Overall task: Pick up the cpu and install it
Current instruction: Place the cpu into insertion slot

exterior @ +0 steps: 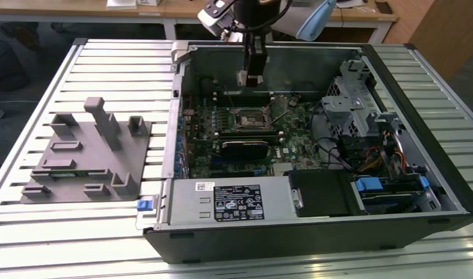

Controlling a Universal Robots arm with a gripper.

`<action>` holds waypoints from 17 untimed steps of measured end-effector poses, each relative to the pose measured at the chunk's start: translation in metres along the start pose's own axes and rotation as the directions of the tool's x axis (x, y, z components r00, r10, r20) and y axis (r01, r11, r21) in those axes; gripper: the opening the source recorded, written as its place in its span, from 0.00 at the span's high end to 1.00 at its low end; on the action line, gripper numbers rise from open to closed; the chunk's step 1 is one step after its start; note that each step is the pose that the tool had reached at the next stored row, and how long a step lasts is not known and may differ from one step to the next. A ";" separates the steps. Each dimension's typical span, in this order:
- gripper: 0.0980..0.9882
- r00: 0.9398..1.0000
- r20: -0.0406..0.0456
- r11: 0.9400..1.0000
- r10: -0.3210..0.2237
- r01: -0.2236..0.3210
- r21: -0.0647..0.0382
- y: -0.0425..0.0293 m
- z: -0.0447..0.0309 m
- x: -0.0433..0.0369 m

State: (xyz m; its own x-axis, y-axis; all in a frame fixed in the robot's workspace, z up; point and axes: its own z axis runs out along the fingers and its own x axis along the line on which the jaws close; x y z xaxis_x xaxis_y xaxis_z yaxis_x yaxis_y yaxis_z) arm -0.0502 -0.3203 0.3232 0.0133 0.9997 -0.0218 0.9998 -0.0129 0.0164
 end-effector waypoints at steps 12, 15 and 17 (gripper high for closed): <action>0.51 1.000 0.001 1.000 -0.007 0.007 0.000 0.0073 0.0209 0.0027; 0.51 1.000 0.001 1.000 -0.007 0.007 0.000 0.0073 0.0252 0.0028; 0.51 1.000 0.001 1.000 -0.007 0.007 0.000 0.0073 0.0280 0.0029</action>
State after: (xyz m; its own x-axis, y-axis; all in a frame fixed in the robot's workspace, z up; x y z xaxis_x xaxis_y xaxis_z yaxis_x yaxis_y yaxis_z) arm -0.0424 -0.3182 0.2953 0.0066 0.9997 -0.0228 0.9999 -0.0063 0.0157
